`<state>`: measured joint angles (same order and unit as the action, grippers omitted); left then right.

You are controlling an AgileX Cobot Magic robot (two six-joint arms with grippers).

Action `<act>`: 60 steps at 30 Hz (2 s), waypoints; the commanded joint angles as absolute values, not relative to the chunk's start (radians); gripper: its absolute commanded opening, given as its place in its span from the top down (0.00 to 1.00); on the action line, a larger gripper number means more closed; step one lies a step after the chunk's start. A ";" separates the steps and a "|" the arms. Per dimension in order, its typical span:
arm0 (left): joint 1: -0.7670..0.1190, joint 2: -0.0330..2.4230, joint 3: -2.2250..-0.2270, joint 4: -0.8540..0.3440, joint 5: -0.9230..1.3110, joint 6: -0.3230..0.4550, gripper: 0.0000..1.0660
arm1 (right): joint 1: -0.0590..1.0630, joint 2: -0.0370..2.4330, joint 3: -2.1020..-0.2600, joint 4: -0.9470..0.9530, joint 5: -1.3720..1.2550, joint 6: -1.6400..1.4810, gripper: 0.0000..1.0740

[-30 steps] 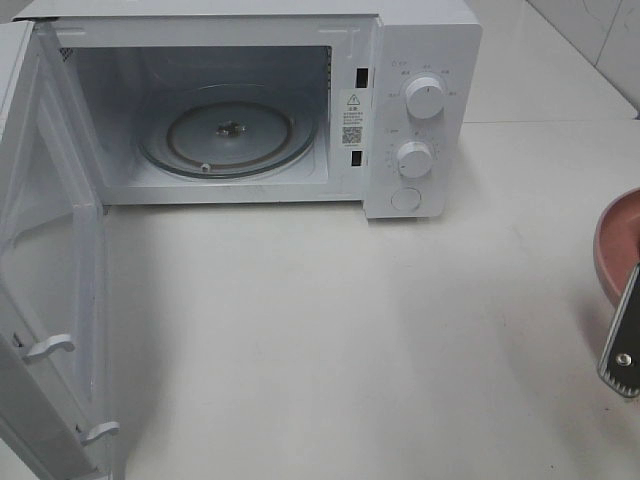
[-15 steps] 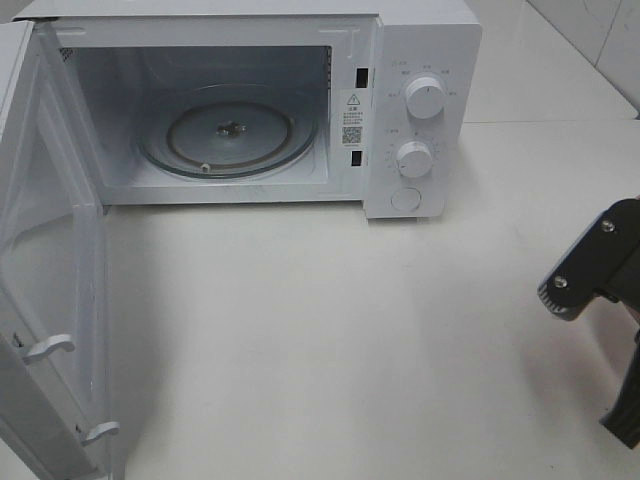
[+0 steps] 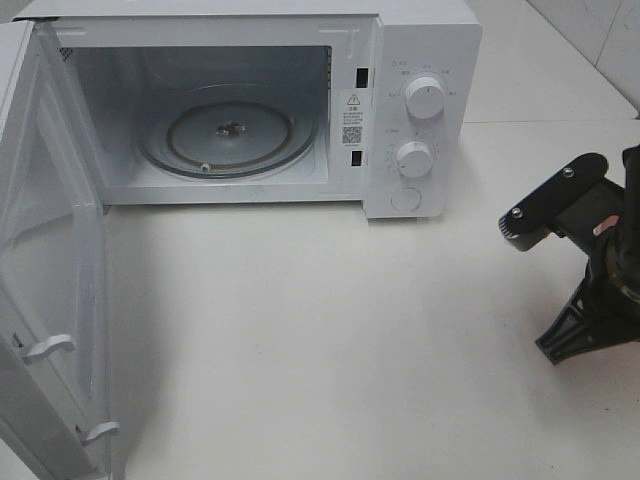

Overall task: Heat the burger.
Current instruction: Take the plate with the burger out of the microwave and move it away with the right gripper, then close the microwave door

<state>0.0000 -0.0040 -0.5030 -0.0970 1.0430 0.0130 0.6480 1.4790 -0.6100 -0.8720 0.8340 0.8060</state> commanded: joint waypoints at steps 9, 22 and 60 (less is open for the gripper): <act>0.003 -0.023 -0.500 -0.098 1.033 0.011 0.08 | 0.484 1.555 -0.650 -0.936 0.776 0.809 1.00; 0.003 -0.023 -0.500 -0.098 1.033 0.011 0.08 | 0.307 1.700 -0.650 -0.941 0.648 0.855 1.00; 0.003 -0.023 -0.500 -0.098 1.033 0.011 0.08 | 0.292 1.178 -0.650 -0.150 0.656 0.136 0.27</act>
<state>0.0000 -0.0040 -0.5030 -0.0970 1.0430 0.0130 0.2970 1.2000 -0.6470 -0.1820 0.6410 0.1840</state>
